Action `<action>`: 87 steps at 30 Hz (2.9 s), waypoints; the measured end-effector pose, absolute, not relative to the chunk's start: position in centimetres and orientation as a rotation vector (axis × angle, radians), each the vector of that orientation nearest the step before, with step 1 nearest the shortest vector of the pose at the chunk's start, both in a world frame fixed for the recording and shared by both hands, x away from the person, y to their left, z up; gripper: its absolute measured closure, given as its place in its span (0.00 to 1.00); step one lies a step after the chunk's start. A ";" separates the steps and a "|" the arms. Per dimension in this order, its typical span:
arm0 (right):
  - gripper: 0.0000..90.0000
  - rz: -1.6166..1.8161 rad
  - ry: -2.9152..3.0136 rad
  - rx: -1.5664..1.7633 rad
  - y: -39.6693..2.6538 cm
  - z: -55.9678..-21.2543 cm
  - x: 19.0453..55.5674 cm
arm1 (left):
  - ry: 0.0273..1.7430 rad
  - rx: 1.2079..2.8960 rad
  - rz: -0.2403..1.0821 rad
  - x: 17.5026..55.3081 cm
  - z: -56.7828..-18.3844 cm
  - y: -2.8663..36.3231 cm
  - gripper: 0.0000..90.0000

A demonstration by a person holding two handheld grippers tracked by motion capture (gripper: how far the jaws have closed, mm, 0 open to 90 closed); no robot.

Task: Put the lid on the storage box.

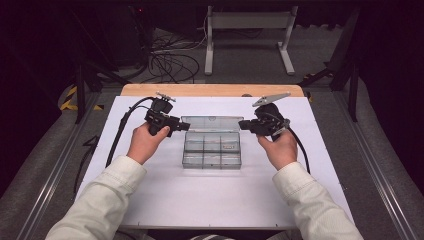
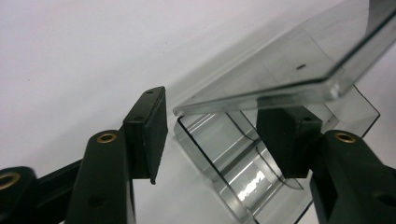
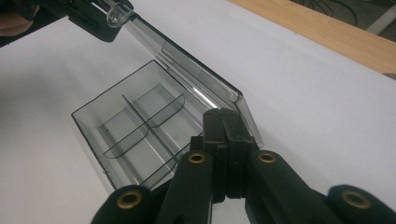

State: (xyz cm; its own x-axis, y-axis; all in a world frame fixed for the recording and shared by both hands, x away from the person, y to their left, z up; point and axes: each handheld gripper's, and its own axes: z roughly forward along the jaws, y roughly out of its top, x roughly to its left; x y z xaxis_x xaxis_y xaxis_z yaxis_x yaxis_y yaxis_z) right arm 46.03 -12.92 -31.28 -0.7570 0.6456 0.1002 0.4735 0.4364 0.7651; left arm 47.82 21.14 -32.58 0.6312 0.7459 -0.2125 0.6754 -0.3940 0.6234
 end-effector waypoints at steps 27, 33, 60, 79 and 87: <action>1.00 1.180 2.568 0.913 -13.2 -31.9 43.3 | 0.886 2.250 0.257 41.7 -32.1 20.0 0.98; 1.00 1.153 2.597 0.902 -13.2 -32.5 42.8 | 0.862 2.278 0.259 41.2 -32.4 19.7 0.99; 1.00 1.015 2.708 0.889 -13.0 -34.8 41.2 | 0.795 2.442 0.152 39.6 -34.3 18.9 0.98; 0.99 0.962 2.793 0.877 -12.6 -36.2 40.3 | 0.744 2.506 0.110 39.0 -35.5 18.0 0.98; 0.96 0.945 2.802 0.845 -11.7 -36.4 39.9 | 0.741 2.497 0.114 39.0 -35.8 17.7 0.96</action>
